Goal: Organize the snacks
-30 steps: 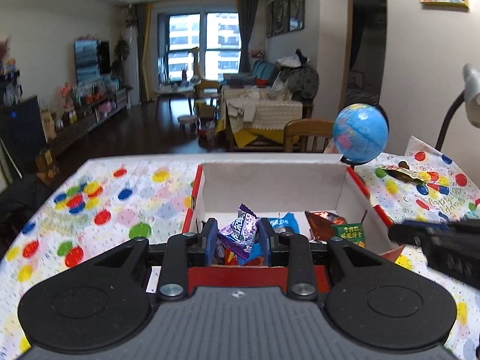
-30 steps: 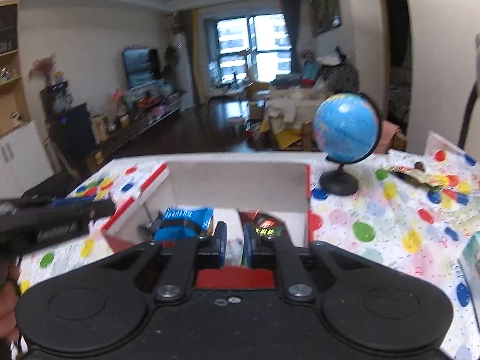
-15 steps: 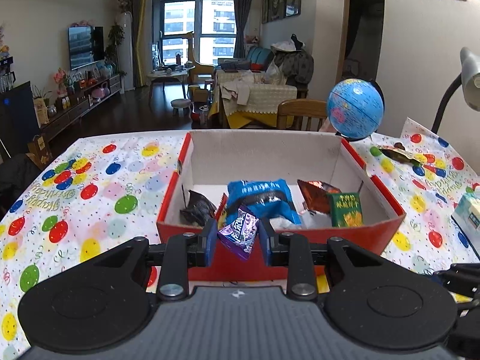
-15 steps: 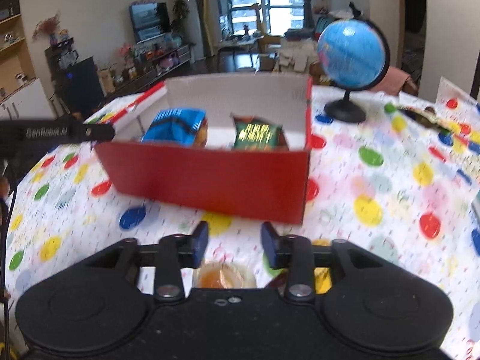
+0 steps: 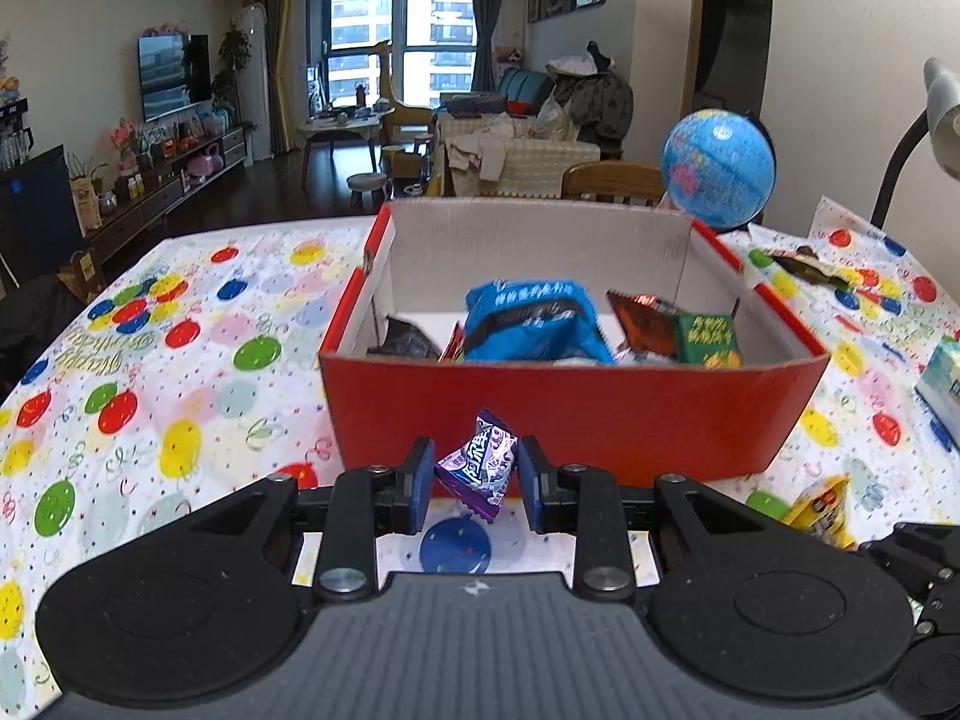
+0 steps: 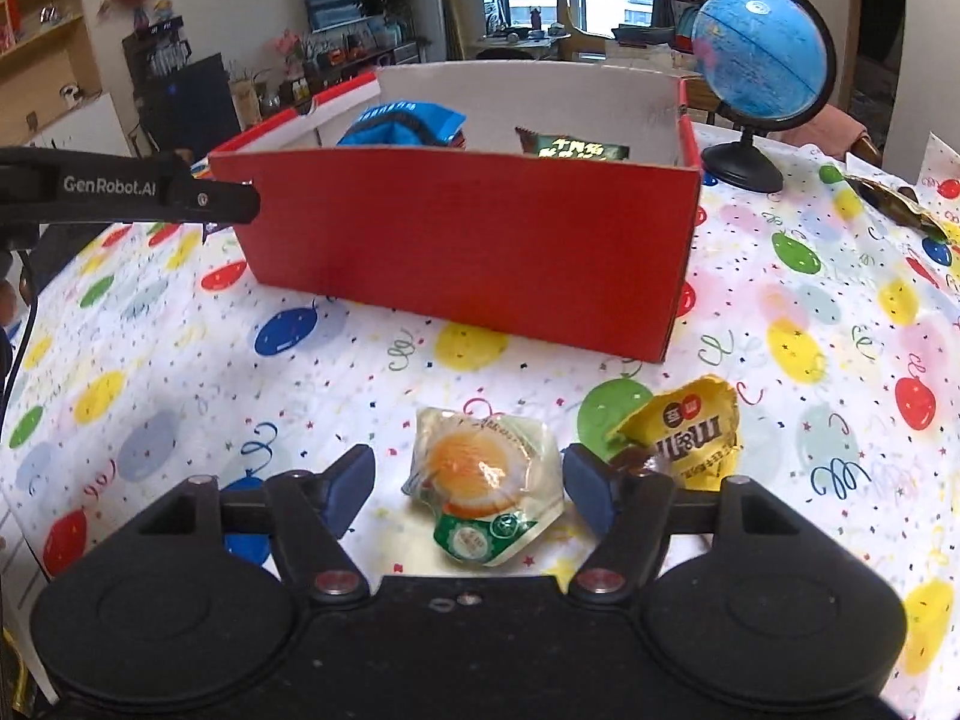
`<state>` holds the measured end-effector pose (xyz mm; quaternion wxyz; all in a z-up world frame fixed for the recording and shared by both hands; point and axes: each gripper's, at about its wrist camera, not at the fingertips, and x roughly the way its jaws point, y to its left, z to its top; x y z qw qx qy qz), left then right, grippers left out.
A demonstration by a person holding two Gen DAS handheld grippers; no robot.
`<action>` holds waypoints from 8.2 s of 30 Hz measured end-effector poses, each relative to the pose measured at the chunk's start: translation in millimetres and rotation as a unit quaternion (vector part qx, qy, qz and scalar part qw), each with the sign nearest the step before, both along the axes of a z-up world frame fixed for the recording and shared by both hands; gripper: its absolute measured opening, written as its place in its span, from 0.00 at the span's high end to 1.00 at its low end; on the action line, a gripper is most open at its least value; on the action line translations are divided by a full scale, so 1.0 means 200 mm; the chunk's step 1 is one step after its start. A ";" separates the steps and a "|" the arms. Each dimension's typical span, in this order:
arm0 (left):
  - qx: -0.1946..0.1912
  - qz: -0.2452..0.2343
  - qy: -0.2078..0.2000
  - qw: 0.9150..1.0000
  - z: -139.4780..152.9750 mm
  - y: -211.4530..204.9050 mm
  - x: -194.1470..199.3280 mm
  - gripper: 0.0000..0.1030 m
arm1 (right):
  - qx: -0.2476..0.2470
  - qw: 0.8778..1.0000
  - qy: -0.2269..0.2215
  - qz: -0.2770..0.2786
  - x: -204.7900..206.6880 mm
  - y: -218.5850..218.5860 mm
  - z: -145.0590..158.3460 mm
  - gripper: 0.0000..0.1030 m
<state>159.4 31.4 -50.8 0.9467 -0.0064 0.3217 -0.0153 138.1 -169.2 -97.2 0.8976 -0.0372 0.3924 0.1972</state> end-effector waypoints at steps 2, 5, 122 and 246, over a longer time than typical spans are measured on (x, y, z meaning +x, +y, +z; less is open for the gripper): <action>0.001 0.004 0.003 1.000 -0.02 0.01 -0.01 0.72 | -0.009 1.000 -0.001 0.004 0.00 0.02 -0.01 0.32; 0.001 0.010 0.007 1.000 -0.04 0.04 -0.01 0.72 | -0.019 1.000 -0.004 0.005 0.00 0.04 -0.03 0.32; 0.044 0.009 0.021 0.999 0.24 -0.07 0.40 0.36 | -0.006 0.988 -0.120 -0.097 0.40 -0.01 0.46 0.14; -0.044 -0.074 0.074 0.994 -0.28 -0.45 -0.50 0.90 | 0.054 0.989 -0.043 -0.127 -0.37 -0.46 0.01 0.84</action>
